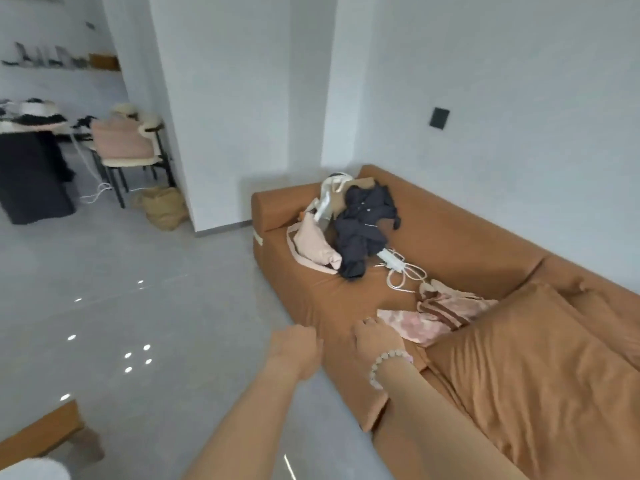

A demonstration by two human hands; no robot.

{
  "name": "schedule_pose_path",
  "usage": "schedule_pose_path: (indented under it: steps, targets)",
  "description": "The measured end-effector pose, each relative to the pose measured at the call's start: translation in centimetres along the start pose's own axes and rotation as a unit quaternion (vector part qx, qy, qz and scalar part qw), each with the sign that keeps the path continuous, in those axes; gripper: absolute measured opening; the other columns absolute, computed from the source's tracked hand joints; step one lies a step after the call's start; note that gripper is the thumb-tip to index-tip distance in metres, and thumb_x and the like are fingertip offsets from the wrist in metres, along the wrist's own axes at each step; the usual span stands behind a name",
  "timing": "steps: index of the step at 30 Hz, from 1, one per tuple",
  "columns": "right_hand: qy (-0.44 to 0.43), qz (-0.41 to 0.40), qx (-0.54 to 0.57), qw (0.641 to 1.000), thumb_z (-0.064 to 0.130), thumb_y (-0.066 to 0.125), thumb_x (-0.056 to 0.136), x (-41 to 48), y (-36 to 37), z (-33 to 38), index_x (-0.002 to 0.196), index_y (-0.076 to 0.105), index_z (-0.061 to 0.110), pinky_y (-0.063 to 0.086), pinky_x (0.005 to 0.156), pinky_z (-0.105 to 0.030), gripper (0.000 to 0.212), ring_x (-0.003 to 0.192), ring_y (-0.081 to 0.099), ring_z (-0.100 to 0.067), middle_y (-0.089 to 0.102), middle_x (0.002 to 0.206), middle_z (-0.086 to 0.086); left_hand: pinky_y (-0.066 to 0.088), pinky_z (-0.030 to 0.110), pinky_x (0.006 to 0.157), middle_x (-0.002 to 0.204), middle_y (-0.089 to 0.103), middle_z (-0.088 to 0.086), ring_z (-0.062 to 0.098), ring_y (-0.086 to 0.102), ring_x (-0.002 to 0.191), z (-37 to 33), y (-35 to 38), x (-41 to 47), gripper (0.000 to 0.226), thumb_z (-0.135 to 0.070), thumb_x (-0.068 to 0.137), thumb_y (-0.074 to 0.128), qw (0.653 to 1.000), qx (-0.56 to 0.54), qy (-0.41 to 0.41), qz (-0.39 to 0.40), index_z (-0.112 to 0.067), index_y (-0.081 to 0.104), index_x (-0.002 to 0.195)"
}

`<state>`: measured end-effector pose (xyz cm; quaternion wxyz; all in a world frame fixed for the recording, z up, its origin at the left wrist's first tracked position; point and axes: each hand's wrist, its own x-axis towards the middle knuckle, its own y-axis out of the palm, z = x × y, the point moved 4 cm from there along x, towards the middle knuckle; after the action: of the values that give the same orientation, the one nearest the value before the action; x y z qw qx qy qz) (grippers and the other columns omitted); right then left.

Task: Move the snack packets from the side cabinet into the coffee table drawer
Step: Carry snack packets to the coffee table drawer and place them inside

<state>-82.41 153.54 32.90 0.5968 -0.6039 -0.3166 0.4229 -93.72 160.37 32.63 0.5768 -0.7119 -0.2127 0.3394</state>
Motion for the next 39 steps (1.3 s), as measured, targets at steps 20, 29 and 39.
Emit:
schedule_pose_path:
  steps: [20, 29, 39]
  targets:
    - [0.543, -0.009, 0.082, 0.836, 0.018, 0.028, 0.1, -38.2, 0.9, -51.7, 0.123, 0.049, 0.01, 0.038, 0.091, -0.03, 0.033, 0.118, 0.047, -0.022, 0.054, 0.125, -0.005, 0.043, 0.035, 0.087, 0.125, 0.057, 0.01, 0.029, 0.055, 0.112, -65.4, 5.4, -8.9, 0.039, -0.03, 0.102, 0.028, 0.825, 0.107, 0.554, 0.011, -0.01, 0.047, 0.129]
    - [0.695, -0.059, 0.09, 0.711, 0.025, 0.025, 0.102, -56.4, 3.2, -55.6, 0.122, 0.05, 0.01, 0.038, 0.091, -0.032, 0.035, 0.117, 0.046, -0.023, 0.052, 0.124, -0.007, 0.043, 0.035, 0.087, 0.119, 0.062, 0.004, 0.024, 0.053, 0.116, -77.9, 12.5, -20.1, 0.039, -0.034, 0.1, 0.03, 0.706, 0.181, 0.684, 0.031, -0.015, 0.06, 0.116]
    - [0.827, -0.064, 0.114, 0.547, 0.019, 0.032, 0.098, -72.5, 6.8, -55.9, 0.12, 0.053, 0.009, 0.037, 0.096, -0.033, 0.033, 0.12, 0.047, -0.025, 0.055, 0.125, -0.009, 0.039, 0.036, 0.098, 0.127, 0.055, 0.004, 0.023, 0.043, 0.124, -89.8, 19.1, -35.2, 0.043, -0.033, 0.102, 0.025, 0.558, 0.209, 0.802, 0.049, -0.014, 0.056, 0.124]
